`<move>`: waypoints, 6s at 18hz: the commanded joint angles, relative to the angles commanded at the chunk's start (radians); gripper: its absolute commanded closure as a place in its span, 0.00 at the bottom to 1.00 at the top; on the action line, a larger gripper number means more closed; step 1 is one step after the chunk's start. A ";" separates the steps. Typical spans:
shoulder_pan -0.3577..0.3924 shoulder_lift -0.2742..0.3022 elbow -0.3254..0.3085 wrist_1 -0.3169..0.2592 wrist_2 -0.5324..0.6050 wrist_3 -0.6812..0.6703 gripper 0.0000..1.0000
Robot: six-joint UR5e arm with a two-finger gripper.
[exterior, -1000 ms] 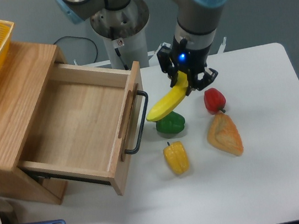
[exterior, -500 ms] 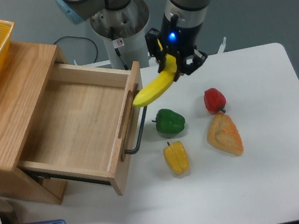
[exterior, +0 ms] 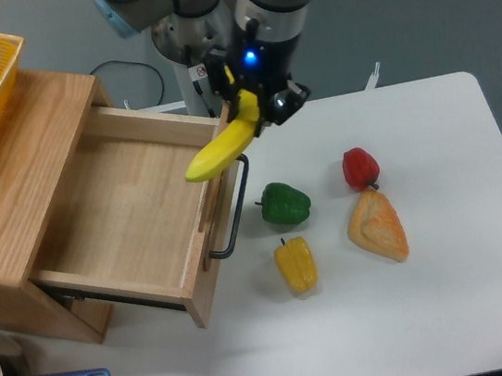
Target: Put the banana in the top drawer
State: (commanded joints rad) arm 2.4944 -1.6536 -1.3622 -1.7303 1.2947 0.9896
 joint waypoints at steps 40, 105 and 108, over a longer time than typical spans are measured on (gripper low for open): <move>-0.272 -0.084 -0.087 0.224 0.143 -0.348 0.55; 0.127 -0.014 -0.124 0.155 0.176 0.549 0.23; 0.141 -0.041 -0.129 0.201 0.178 0.606 0.20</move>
State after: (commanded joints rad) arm 2.6353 -1.6949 -1.4910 -1.5296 1.4726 1.5953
